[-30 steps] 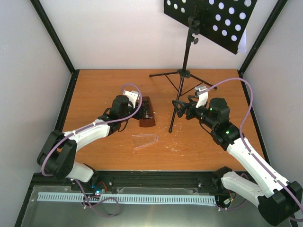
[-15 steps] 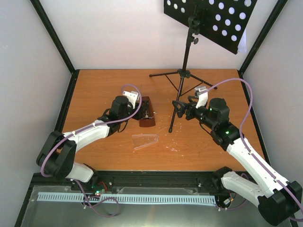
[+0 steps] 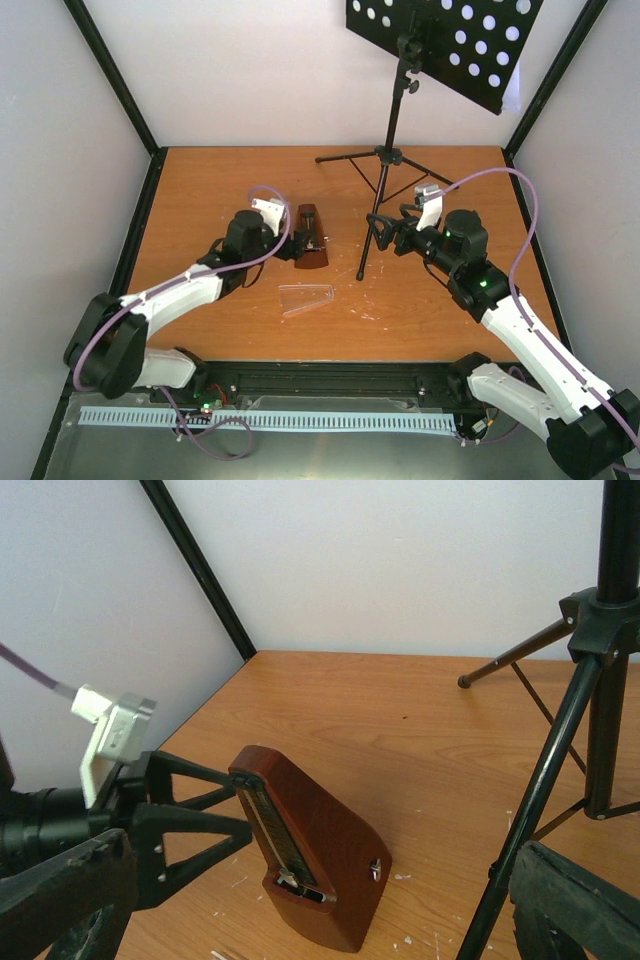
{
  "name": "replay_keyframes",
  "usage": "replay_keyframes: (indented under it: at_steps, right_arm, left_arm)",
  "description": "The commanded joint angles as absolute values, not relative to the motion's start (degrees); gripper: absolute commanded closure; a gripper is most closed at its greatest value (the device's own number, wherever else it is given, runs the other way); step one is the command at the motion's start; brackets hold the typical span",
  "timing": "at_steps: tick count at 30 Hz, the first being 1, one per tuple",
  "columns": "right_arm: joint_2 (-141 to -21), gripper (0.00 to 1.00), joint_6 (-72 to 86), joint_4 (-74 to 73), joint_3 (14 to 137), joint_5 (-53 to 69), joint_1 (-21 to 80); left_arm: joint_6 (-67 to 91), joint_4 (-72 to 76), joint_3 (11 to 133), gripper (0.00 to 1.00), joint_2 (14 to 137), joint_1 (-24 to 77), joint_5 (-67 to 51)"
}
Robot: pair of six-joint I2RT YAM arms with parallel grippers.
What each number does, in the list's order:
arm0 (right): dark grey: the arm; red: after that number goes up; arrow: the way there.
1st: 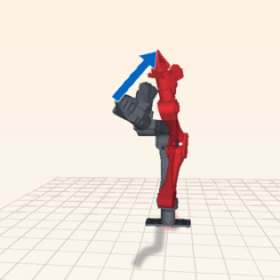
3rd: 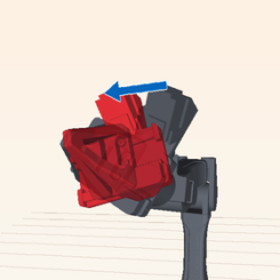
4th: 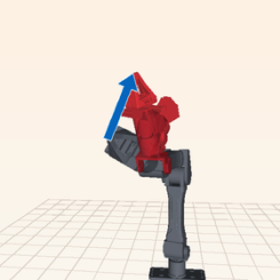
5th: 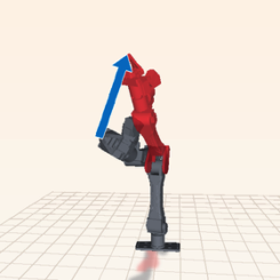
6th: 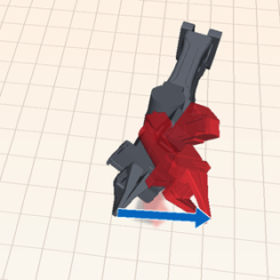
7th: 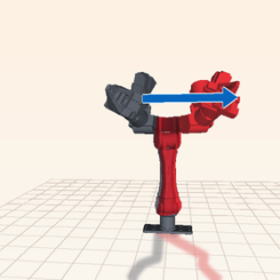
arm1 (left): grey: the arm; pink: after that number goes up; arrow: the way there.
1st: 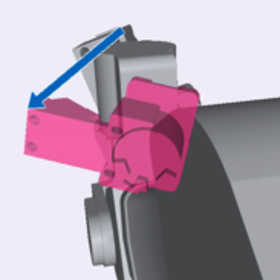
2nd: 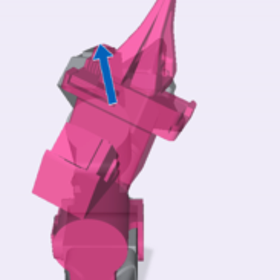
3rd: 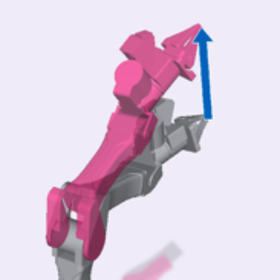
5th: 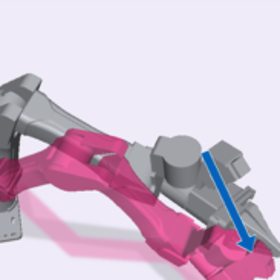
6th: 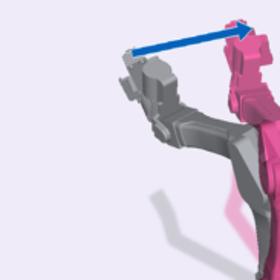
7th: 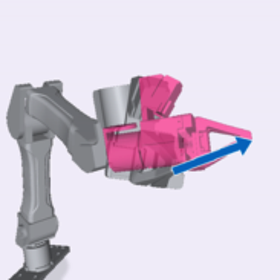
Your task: Pack up the instrument practice props
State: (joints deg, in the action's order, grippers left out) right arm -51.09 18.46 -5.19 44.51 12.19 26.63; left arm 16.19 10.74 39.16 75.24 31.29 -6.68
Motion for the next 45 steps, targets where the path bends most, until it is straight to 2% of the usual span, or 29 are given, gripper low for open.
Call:
replay_keyframes:
  at_steps: [1, 8, 17, 26, 34, 40, 45]
  right_arm:
    - [-48.2, 0.00, 17.9, -7.6, 44.3, 9.6, 26.4]
    - [-45.9, 0.00, 19.9, -7.4, 40.4, 10.3, 26.4]
    - [-46.1, 0.00, 19.8, -7.0, 39.9, 10.9, 26.4]
    - [-46.2, 0.00, 19.4, -5.6, 38.9, 12.1, 26.4]
    - [-48.3, 0.00, 19.3, -5.0, 39.0, 13.5, 26.4]
    - [-49.0, 0.00, 19.2, -5.2, 39.2, 13.9, 26.4]
    - [-48.7, 0.00, 19.2, -5.1, 39.0, 13.9, 26.4]
  left_arm:
    - [17.3, 10.0, 33.2, 0.10, 67.7, 31.7, -13.8]
    - [24.8, 9.7, 23.6, 0.21, 64.1, 31.7, -22.9]
    - [25.1, 9.4, 25.3, 0.32, 74.6, 31.7, -23.1]
    - [21.5, 8.4, 26.8, 0.34, 76.4, 31.7, -19.7]
    - [22.2, 6.3, 27.2, 0.35, 75.6, 31.7, -7.5]
    - [22.1, 12.1, 26.1, 0.35, 78.4, 31.7, -16.2]
    - [21.3, 10.8, 27.1, 0.35, 81.9, 31.7, -18.0]
